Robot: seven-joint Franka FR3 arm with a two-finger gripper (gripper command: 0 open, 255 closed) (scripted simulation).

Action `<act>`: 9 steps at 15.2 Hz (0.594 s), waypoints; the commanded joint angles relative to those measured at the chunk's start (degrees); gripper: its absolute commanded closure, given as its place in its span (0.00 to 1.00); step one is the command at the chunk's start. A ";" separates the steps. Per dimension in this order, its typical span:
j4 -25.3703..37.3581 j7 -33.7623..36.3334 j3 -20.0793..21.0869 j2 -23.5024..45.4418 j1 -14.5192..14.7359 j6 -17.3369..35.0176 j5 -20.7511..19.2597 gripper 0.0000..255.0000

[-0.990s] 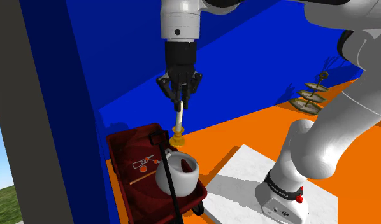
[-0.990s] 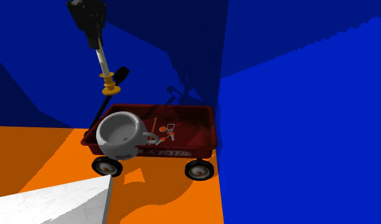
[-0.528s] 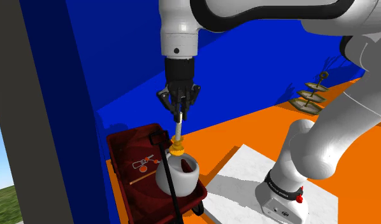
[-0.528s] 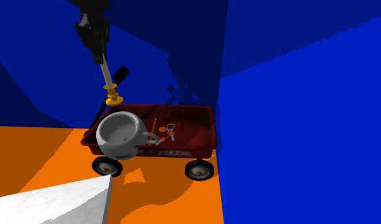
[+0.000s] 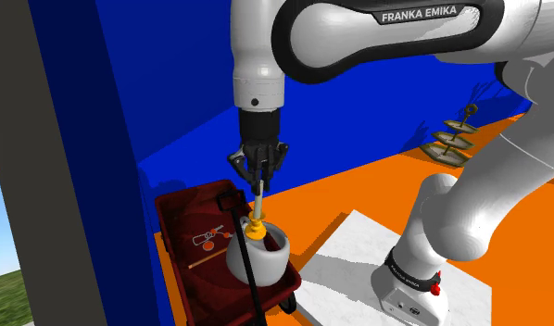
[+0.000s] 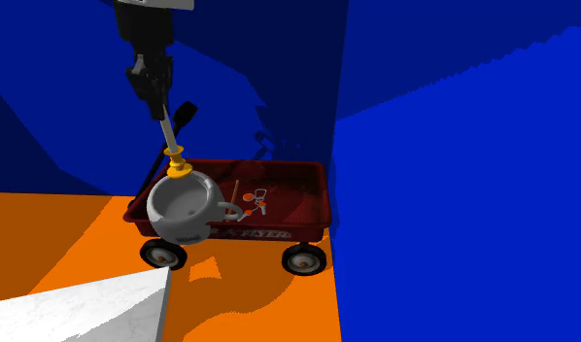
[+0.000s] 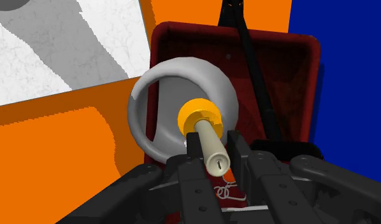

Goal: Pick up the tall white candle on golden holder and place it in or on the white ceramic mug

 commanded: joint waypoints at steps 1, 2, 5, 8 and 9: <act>-1.39 -0.20 0.10 0.17 0.02 1.56 0.03 1.00; -2.10 -0.28 0.17 0.23 0.04 2.32 0.06 1.00; -4.15 -0.49 0.38 0.50 0.11 4.63 0.16 1.00; -5.32 -0.61 0.49 0.72 0.17 6.01 0.20 1.00; -5.33 -0.60 0.48 0.71 0.19 6.01 0.20 1.00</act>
